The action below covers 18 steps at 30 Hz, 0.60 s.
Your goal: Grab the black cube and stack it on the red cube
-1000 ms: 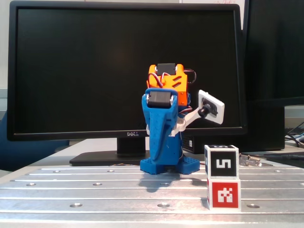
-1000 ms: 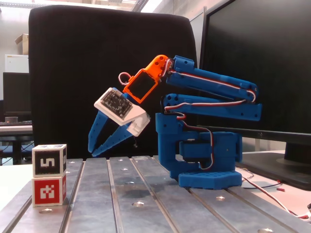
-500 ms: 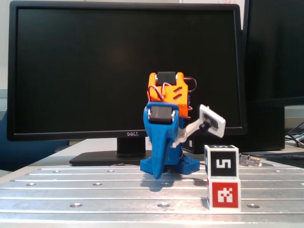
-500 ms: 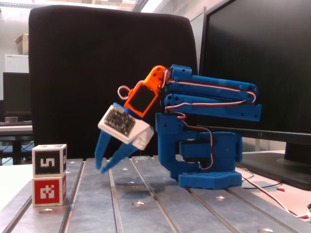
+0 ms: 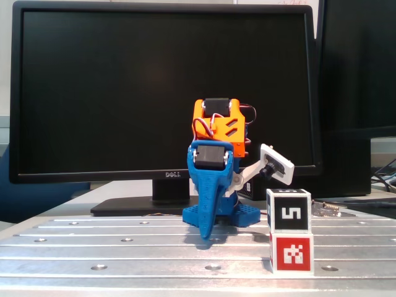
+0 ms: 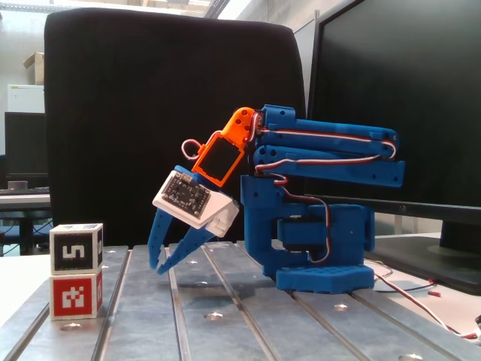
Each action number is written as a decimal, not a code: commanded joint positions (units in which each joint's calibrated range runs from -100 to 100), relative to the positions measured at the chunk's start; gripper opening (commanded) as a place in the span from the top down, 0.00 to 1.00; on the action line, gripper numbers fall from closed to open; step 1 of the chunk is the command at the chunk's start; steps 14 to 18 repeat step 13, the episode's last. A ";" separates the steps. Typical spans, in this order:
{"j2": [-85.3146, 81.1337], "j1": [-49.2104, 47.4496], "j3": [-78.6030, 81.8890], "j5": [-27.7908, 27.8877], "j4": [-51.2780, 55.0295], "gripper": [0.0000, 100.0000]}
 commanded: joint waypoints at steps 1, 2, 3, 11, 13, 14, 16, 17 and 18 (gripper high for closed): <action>-0.01 0.33 0.09 -0.03 0.03 0.99; 0.07 0.33 0.09 -0.03 0.03 0.99; 0.24 0.40 0.09 -0.03 0.03 0.99; 0.32 0.70 0.09 0.08 0.03 0.99; 0.32 0.77 0.09 0.08 0.03 0.99; 0.32 0.77 0.09 0.08 0.03 0.99; 0.32 0.77 0.09 0.08 0.03 0.99; 0.32 0.77 0.09 0.08 0.03 0.99; 0.32 0.77 0.09 0.08 0.03 0.99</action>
